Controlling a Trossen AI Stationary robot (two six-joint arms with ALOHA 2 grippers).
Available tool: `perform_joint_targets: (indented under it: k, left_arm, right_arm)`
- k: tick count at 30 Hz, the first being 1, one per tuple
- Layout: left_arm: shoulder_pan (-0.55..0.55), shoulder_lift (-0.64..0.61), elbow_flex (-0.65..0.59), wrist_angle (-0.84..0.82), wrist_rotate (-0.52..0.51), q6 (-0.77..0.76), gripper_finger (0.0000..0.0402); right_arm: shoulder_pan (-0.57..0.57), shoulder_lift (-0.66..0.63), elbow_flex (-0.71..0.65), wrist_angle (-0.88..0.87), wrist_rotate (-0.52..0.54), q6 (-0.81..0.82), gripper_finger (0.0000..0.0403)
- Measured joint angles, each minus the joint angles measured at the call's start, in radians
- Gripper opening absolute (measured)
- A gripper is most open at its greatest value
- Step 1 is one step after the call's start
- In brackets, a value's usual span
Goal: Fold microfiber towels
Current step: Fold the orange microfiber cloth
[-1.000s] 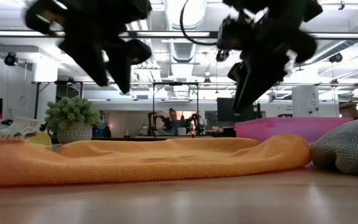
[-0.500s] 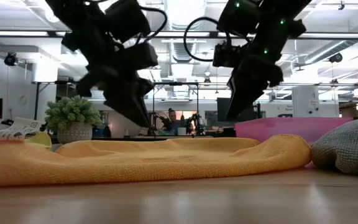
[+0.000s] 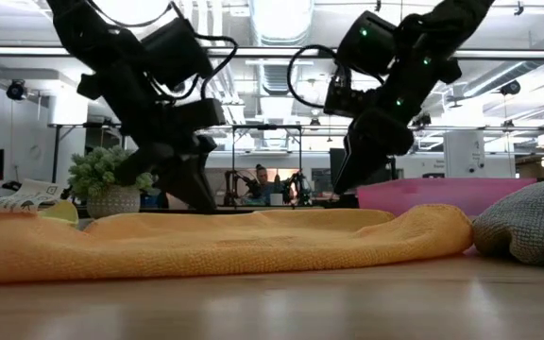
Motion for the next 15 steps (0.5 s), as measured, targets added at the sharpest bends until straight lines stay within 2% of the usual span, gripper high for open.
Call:
perform_joint_targets:
  k: [4, 9, 15]
  left_arm:
    - [0.015, 0.0, -0.013, 0.005, -0.003, -0.046, 0.0]
    - [0.021, 0.0, -0.046, 0.038, -0.004, -0.055, 0.0]
    - [0.021, 0.0, -0.064, 0.049, -0.004, -0.095, 0.0]
  right_arm:
    - [-0.007, 0.002, -0.033, 0.04, 0.001, 0.008, 0.0175]
    - [-0.008, 0.076, -0.042, 0.092, 0.001, 0.005, 0.0175]
    - [-0.007, 0.153, 0.012, 0.036, 0.051, -0.005, 0.0168]
